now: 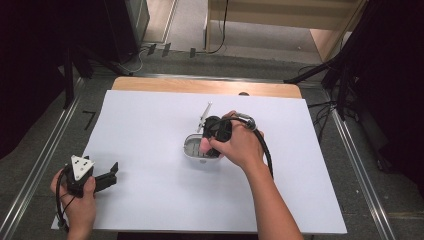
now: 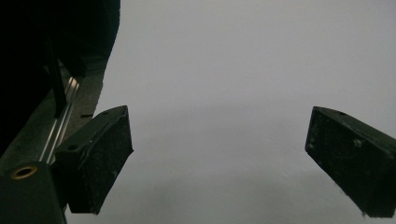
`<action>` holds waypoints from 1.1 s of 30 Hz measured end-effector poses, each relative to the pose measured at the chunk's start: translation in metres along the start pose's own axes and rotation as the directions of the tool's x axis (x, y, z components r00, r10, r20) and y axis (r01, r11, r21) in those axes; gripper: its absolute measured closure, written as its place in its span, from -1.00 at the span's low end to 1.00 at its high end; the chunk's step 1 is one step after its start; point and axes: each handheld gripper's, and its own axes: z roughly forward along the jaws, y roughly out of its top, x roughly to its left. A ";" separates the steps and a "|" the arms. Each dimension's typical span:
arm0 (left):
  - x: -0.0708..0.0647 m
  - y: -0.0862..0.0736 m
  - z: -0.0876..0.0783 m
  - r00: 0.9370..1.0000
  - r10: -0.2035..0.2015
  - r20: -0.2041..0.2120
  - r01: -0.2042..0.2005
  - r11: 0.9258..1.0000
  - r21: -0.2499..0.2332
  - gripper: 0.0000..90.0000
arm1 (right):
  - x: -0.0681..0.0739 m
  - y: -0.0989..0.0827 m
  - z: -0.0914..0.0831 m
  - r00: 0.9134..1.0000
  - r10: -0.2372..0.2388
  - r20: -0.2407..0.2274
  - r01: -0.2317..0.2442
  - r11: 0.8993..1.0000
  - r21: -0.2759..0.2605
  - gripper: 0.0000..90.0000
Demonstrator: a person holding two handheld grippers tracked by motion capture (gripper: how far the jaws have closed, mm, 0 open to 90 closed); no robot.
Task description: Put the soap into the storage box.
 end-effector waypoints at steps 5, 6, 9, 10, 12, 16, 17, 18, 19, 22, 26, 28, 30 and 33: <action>0.000 0.000 0.000 1.000 0.000 0.001 0.000 1.000 0.002 -0.82 | 0.001 0.010 0.005 1.000 -0.016 -0.007 0.016 1.000 0.007 -0.14; 0.000 0.000 0.001 1.000 -0.001 0.002 0.001 1.000 0.002 -0.82 | 0.001 0.012 0.006 1.000 -0.018 -0.005 0.019 1.000 0.010 -0.14; 0.000 0.000 0.001 1.000 -0.002 0.001 0.002 1.000 0.005 -0.82 | -0.001 0.016 0.007 1.000 -0.026 -0.010 0.026 1.000 0.008 -0.14; 0.000 0.000 0.001 1.000 -0.001 0.001 0.001 1.000 0.007 -0.82 | -0.001 0.018 0.008 1.000 -0.025 -0.011 0.025 1.000 0.010 -0.14; 0.000 0.000 0.001 1.000 -0.001 0.002 0.001 1.000 0.007 -0.82 | -0.002 0.021 0.009 0.999 -0.033 -0.013 0.033 0.999 0.015 -0.14; 0.000 0.000 0.001 1.000 -0.002 0.001 0.002 1.000 0.007 -0.82 | -0.003 0.023 0.013 0.999 -0.048 -0.017 0.048 0.999 0.020 -0.14; 0.000 0.000 0.001 1.000 -0.002 0.001 0.001 1.000 0.007 -0.82 | -0.004 0.023 0.013 0.998 -0.051 -0.023 0.052 0.998 0.023 -0.14; 0.000 0.000 0.001 1.000 -0.001 0.001 0.001 1.000 0.007 -0.82 | -0.004 0.023 0.013 0.999 -0.048 -0.026 0.049 0.998 0.026 -0.14; 0.000 0.000 0.001 1.000 -0.002 0.001 0.002 1.000 0.007 -0.82 | -0.005 0.023 0.014 0.998 -0.052 -0.024 0.052 0.998 0.026 -0.14; 0.000 0.000 0.001 1.000 -0.001 0.000 0.001 1.000 0.011 -0.82 | -0.006 0.023 0.015 0.999 -0.039 -0.022 0.040 0.998 0.041 -0.14; 0.000 0.000 0.001 1.000 -0.002 0.000 0.002 1.000 0.011 -0.82 | -0.008 0.020 0.015 0.999 -0.036 -0.014 0.036 0.999 0.032 -0.14; 0.000 0.000 0.001 1.000 -0.002 0.000 0.002 1.000 0.011 -0.82 | -0.008 0.020 0.015 0.999 -0.038 -0.018 0.039 0.999 0.029 -0.14; 0.000 0.000 0.001 1.000 -0.003 0.003 0.003 1.000 0.010 -0.82 | -0.008 0.020 0.015 0.999 -0.048 -0.018 0.049 0.998 0.026 -0.14; 0.000 0.000 0.001 1.000 -0.004 0.003 0.004 1.000 0.010 -0.82 | -0.007 0.020 0.015 0.999 -0.045 -0.020 0.045 0.999 0.005 -0.13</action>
